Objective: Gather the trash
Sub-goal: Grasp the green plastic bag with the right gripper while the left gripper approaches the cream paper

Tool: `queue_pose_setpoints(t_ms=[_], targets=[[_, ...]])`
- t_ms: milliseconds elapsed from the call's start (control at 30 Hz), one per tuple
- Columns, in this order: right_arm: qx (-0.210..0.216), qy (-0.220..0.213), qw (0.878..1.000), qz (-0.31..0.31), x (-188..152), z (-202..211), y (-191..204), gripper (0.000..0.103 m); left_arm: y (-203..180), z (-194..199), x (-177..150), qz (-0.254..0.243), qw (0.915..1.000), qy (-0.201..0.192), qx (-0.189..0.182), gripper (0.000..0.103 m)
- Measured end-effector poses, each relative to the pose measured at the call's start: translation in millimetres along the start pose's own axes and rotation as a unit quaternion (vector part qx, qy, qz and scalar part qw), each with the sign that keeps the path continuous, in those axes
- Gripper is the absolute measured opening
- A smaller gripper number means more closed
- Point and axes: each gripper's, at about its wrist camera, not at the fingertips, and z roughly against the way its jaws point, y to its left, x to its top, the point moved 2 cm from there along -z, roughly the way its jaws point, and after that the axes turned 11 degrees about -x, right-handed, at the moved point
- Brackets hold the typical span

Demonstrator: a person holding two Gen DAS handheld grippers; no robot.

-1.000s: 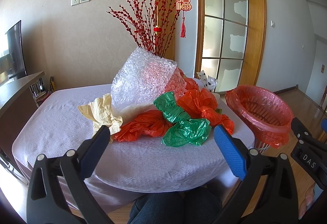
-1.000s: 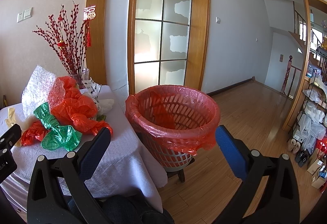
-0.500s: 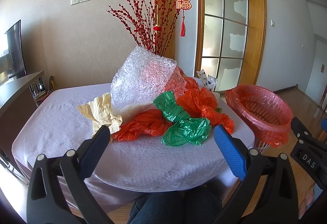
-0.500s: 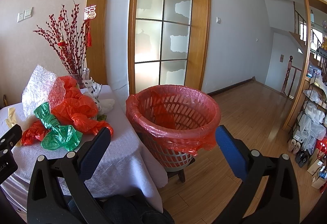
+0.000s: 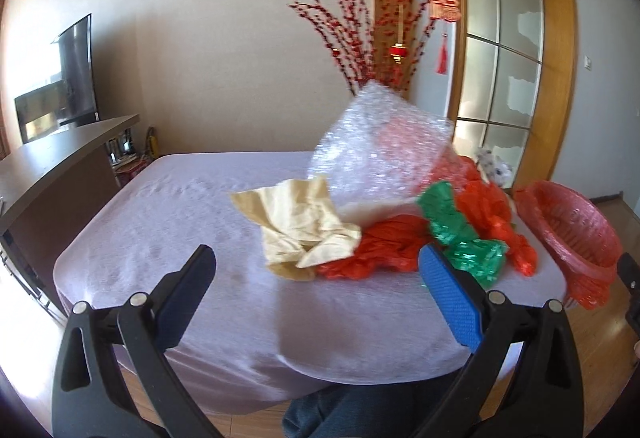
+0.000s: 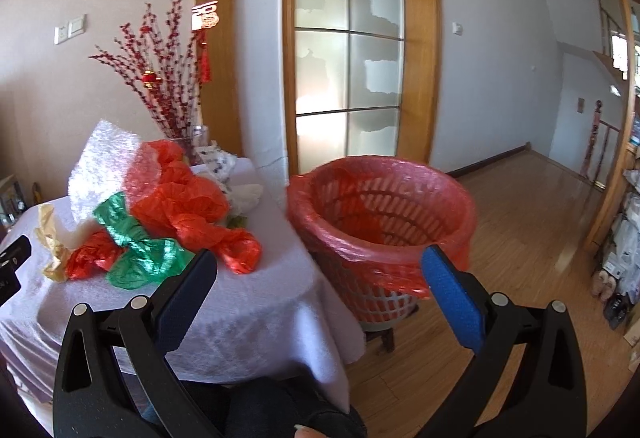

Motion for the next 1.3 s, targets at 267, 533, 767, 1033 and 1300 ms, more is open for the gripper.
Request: queue_pose_setpoints(t_ms=[267, 533, 767, 1033, 1300], targets=[[0.167, 0.024, 0.985, 0.042, 13.0, -22.9, 78.1, 0.064, 31.0, 3.4, 3.2, 0.027, 0.9994, -0.001, 0.021, 0.099], [0.213, 0.052, 0.969, 0.11, 1.7, -53.4, 141.2, 0.059, 49.9, 2.3, 2.2, 0.046, 0.9984, 0.002, 0.031, 0.099], [0.199, 0.075, 0.966, 0.149, -8.7, -74.0, 156.0, 0.051, 54.7, -1.2, 0.6, 0.05, 0.9985, 0.005, 0.023, 0.099], [0.211, 0.086, 0.962, 0.152, -16.8, -69.4, 151.9, 0.018, 46.1, -7.0, 0.4, 0.052, 0.9986, 0.009, 0.0, 0.099], [0.237, 0.071, 0.961, 0.126, -6.6, -55.0, 140.4, 0.016, 29.2, -19.7, 6.0, 0.043, 0.9984, 0.021, -0.031, 0.091]])
